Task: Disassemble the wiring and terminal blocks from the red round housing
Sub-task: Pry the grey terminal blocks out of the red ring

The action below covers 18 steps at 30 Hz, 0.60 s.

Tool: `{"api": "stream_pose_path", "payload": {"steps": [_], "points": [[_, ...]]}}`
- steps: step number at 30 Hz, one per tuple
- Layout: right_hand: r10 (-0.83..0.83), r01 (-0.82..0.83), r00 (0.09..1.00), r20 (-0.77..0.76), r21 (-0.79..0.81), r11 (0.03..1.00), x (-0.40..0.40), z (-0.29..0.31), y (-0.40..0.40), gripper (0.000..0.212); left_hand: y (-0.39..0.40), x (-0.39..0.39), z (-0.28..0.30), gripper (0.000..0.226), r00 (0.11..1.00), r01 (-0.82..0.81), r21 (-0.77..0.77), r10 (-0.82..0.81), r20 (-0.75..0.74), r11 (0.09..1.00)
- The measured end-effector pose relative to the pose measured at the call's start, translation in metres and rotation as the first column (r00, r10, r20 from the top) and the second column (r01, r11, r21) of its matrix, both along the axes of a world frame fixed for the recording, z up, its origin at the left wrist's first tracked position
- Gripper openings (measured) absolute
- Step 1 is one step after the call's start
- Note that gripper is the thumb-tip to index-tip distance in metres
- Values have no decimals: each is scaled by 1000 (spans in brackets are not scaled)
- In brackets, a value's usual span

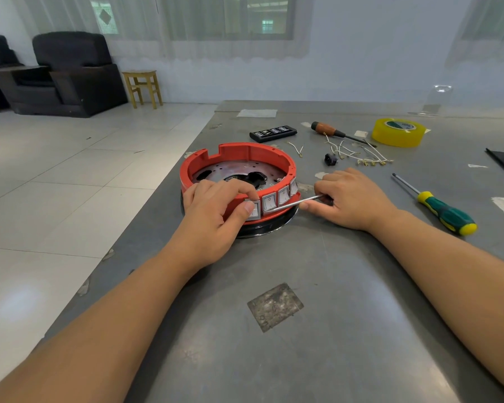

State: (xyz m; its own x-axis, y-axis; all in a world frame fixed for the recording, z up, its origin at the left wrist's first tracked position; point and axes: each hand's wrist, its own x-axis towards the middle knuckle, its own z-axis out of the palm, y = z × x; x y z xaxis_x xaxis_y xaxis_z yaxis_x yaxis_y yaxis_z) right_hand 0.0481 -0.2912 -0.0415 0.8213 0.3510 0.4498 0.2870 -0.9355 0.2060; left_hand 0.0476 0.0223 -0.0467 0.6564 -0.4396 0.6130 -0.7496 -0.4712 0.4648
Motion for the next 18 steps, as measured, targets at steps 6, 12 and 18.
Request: {"api": "stream_pose_path", "payload": {"steps": [6,12,18], "points": [[-127,128,992,13,-4,992,-35,0,-5,67,0,-1,0,18,1000,-6,-27,7,12,1000],[-273,251,955,121,169,953,-77,4,-7,44,0,-2,0,16,1000,-19,-39,20,10,999],[-603,584,793,89,170,793,-79,-3,3,30,-1,-2,0,17,999,-50,-36,50,-11,998]]}}
